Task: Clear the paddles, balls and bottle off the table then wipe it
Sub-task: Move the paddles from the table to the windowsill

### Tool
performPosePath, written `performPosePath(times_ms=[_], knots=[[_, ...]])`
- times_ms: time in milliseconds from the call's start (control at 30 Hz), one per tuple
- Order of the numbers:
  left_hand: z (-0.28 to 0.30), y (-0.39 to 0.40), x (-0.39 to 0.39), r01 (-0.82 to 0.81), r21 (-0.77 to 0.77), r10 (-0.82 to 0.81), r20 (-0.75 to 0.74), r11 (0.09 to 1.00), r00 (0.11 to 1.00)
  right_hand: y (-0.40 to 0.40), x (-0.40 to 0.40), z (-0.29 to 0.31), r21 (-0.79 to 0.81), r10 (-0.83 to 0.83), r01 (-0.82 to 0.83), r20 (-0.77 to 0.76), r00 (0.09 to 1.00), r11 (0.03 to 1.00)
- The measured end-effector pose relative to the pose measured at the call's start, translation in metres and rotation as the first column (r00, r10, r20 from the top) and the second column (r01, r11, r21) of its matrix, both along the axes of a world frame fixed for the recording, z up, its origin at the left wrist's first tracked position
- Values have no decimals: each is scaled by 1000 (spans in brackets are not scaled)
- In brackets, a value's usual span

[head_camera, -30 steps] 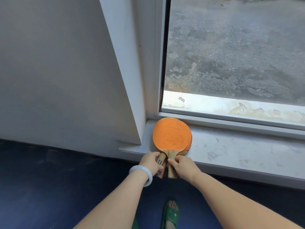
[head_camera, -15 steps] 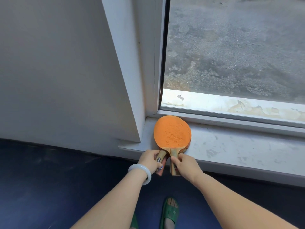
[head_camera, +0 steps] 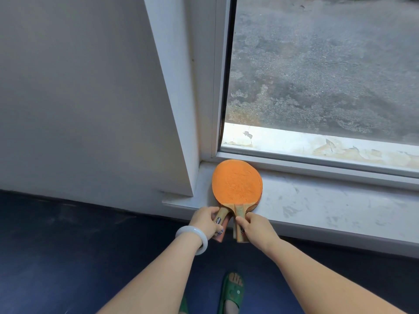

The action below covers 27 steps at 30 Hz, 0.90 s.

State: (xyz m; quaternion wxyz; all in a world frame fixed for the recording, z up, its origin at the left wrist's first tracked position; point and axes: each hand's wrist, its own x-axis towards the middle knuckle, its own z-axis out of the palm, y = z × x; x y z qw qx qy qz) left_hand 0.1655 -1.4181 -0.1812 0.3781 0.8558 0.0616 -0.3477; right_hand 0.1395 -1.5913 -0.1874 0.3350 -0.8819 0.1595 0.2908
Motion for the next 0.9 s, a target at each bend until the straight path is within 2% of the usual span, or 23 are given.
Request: performPosePath(times_ms=[133,333,633,900], knots=[[-1,-1,-1,-9,6,9,27,1000,1000,-1,1,2,-26,18,-18,-5,1000,1000],[2,0,1,-70,8,69,105,998,992,-2,4,5,-9,-65,65,43,997,998],[2,-1,-4,-85,7,83,111,996,990,-2,6,9,-47,-30,32,62,998,998],[14,6,-7,-165,6,163,118,986,980,-5,11,32,-129,93,-74,150,984,989]])
